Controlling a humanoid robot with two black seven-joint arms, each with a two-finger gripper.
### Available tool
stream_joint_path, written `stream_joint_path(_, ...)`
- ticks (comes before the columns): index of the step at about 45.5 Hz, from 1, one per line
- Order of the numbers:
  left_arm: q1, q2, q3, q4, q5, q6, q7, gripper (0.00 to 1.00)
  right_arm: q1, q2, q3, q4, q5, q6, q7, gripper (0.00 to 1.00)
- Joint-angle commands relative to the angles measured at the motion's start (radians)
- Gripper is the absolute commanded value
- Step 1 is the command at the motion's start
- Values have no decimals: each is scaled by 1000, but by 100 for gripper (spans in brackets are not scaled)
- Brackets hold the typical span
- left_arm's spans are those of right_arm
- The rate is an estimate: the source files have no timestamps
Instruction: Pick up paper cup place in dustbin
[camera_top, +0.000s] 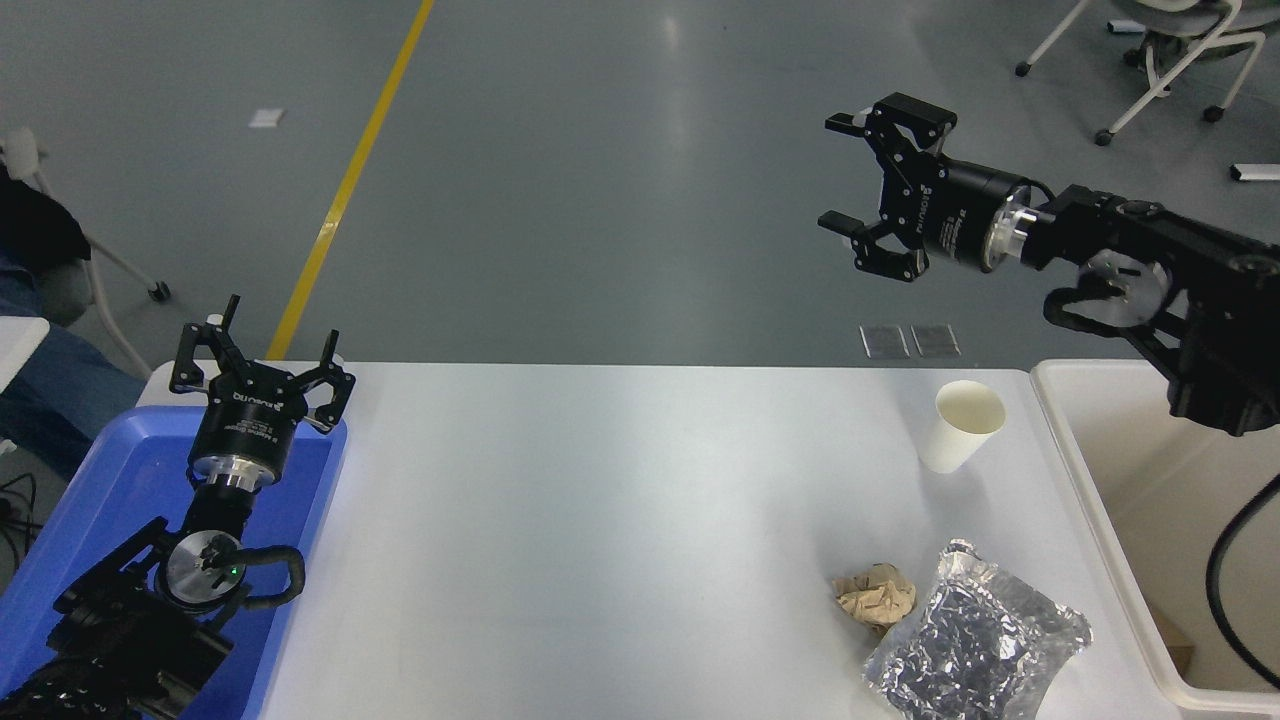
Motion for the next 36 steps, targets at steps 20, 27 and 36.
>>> stream_joint_path(20, 1, 0, 0, 0, 0, 0, 0, 100, 843, 143, -880, 608, -89, 169, 95, 100)
stream_joint_path(27, 1, 0, 0, 0, 0, 2, 0, 100, 975, 171, -951, 713, -67, 169, 124, 100)
stream_joint_path(36, 1, 0, 0, 0, -1, 3, -1, 100, 1027, 157, -1007, 785, -48, 169, 135, 100)
